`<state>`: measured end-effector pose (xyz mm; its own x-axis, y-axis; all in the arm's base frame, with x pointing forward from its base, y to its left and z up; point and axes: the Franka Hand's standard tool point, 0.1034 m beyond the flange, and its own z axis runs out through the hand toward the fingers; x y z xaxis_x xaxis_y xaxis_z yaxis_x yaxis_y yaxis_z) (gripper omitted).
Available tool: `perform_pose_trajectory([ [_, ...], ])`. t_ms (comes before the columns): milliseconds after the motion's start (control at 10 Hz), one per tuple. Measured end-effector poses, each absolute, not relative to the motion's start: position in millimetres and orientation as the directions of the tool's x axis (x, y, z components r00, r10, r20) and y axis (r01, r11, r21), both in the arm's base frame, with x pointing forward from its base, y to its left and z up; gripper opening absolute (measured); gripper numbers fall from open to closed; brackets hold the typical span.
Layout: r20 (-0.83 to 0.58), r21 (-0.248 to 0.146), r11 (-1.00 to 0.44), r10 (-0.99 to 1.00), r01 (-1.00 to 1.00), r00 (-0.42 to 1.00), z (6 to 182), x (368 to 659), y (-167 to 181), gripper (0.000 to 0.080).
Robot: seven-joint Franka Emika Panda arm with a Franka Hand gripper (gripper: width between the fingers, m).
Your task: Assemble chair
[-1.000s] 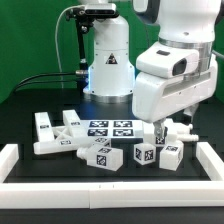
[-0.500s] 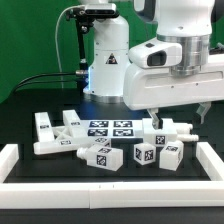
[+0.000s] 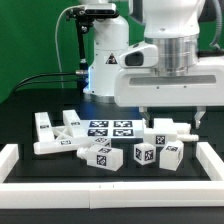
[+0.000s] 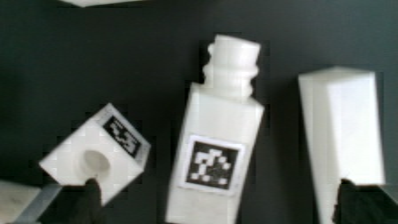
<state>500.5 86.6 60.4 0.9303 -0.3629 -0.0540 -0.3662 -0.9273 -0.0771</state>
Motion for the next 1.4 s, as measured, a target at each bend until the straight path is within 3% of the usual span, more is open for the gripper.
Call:
perform_pose_trajectory([
  [300,-0.056,-0.081,-0.917,-0.386,-0.390,0.921,57.3,499,88,0.0650],
  [500,-0.084,-0.068,-0.898,-0.429,-0.435,0.899,36.0,490,92,0.0650],
  [700,-0.089,-0.062,-0.888,-0.450,-0.456,0.889,26.6,488,97,0.0650],
  [1200,-0.051,-0.079,-0.898,-0.430,-0.433,0.901,23.5,492,98,0.0649],
  [1300,-0.052,-0.079,-0.898,-0.430,-0.433,0.901,23.4,492,98,0.0524],
  [1400,-0.052,-0.079,-0.899,-0.429,-0.432,0.902,23.3,492,98,0.0524],
])
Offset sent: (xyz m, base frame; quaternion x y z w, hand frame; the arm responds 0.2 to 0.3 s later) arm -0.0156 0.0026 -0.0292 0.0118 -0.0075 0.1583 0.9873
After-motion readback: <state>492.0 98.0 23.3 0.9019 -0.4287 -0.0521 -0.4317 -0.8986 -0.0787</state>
